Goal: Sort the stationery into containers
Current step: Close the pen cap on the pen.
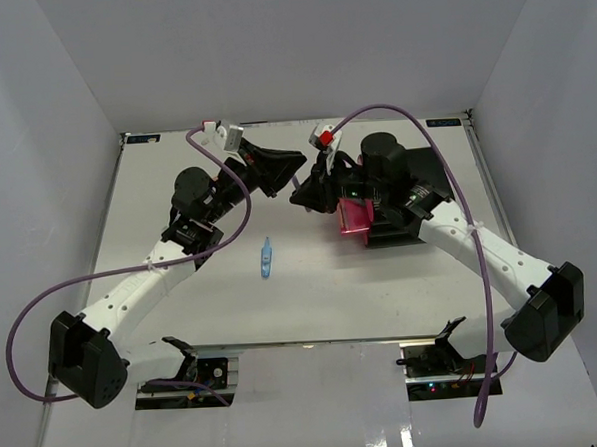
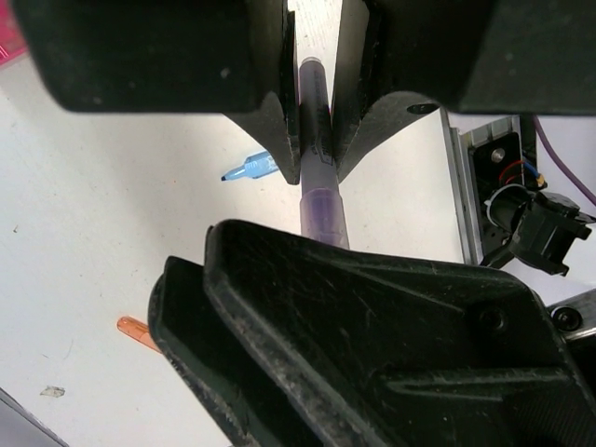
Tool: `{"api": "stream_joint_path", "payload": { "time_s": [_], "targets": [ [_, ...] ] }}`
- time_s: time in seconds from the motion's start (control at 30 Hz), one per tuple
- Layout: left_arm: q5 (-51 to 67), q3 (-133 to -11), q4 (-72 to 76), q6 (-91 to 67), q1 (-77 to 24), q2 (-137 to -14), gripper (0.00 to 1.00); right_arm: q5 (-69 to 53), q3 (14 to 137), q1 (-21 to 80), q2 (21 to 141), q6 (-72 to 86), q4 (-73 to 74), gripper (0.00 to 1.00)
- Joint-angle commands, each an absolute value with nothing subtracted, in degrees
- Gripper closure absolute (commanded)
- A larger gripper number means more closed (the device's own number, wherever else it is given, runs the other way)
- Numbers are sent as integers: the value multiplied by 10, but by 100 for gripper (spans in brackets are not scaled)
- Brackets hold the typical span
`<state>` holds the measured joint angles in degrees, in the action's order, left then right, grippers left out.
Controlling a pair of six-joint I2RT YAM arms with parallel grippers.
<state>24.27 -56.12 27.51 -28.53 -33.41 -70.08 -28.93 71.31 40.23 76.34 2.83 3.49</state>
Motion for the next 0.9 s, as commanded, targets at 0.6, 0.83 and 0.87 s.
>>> {"api": "stream_joint_path", "payload": {
  "time_s": [0.6, 0.83, 0.87],
  "targets": [
    [393, -504, 98, -311, -400, -790, 100, -263, 911, 340, 767, 52, -255, 92],
    [393, -505, 90, -308, -407, -805, 100, -265, 921, 331, 773, 57, -263, 92],
    [396, -503, 90, -309, -407, -806, 100, -267, 925, 330, 773, 58, -263, 92]
  ]
}}
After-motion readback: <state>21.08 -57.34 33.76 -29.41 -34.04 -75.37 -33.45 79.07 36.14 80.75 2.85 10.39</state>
